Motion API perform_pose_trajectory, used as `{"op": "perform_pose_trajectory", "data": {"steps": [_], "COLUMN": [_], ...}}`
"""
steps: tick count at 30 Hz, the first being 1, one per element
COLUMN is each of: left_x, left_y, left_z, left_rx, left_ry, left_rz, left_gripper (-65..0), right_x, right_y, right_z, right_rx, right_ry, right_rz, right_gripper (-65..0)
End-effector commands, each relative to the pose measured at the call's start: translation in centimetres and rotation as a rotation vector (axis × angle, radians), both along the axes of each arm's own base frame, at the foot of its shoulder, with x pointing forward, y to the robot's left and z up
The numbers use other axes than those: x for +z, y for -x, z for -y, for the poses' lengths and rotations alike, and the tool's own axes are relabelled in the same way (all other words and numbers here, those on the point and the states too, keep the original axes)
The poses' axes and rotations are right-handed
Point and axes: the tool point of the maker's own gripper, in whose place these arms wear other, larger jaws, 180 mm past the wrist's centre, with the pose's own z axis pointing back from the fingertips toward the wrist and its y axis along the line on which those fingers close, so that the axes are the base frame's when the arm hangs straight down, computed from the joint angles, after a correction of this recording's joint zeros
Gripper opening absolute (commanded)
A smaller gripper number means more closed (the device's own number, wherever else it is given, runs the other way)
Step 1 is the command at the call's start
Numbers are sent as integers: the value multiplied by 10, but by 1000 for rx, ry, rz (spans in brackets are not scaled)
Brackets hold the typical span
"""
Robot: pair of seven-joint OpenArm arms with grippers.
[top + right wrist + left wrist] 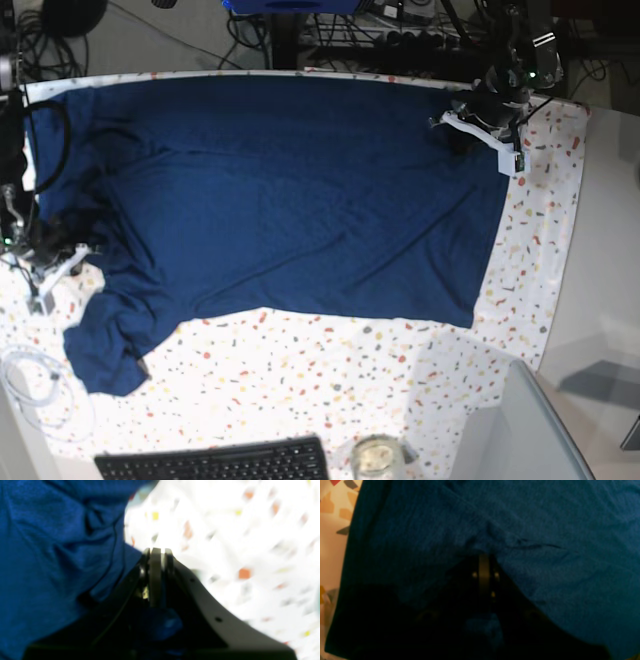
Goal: Layout the t-shirt on the table in an organized manner, then fold the t-shirt properly
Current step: 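Hold the side edges with both grippers and pull outward to spread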
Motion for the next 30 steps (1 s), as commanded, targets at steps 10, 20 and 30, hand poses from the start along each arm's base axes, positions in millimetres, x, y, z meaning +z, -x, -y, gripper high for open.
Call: {"op": "perform_pose_trajectory", "data": {"steps": [10,20,30], "left_x": [1,2,2], "left_y": [1,-5,-5], "left_z": [-2,-2,-2], "left_rx": [-5,-3,-3], "left_ry": [-10,-7,-8], "left_rz": [-8,0,0], "left_gripper": [-650,-650,-650], "right_x": [52,56,12], "right_y": [-21,28,33], "right_z": [24,-18,-12], "right_rx": [57,138,89], "right_ry": [292,218,137], "right_rz": [65,-72,-166], "right_gripper": [-636,-636,-636]}}
